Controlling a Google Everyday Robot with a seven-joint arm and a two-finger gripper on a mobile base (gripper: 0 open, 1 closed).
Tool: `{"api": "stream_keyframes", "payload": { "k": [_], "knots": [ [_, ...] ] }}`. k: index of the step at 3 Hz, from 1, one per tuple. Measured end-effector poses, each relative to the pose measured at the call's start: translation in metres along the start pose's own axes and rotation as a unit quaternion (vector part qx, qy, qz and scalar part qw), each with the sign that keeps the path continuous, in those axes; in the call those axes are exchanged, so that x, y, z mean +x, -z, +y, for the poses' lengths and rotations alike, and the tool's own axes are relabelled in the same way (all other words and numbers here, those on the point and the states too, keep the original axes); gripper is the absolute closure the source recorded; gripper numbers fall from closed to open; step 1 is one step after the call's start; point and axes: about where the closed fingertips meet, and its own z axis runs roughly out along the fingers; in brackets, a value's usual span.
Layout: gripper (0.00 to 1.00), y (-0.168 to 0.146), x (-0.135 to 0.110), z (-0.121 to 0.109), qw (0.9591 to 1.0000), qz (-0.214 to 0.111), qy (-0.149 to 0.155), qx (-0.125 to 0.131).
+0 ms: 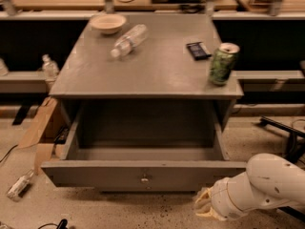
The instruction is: Close top drawer
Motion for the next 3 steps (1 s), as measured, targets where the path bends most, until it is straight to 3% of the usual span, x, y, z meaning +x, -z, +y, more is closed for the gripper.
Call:
{"api": "stream_keyframes", "payload": {
  "k": [2, 3],
  "knots": [
    [1.0, -0.01, -0.025, -0.057, 0.9992, 0.013, 0.038, 0.005],
    [1.0, -0.005, -0.037, -0.1, 0.9979, 0.034, 0.054, 0.015]
  ]
}}
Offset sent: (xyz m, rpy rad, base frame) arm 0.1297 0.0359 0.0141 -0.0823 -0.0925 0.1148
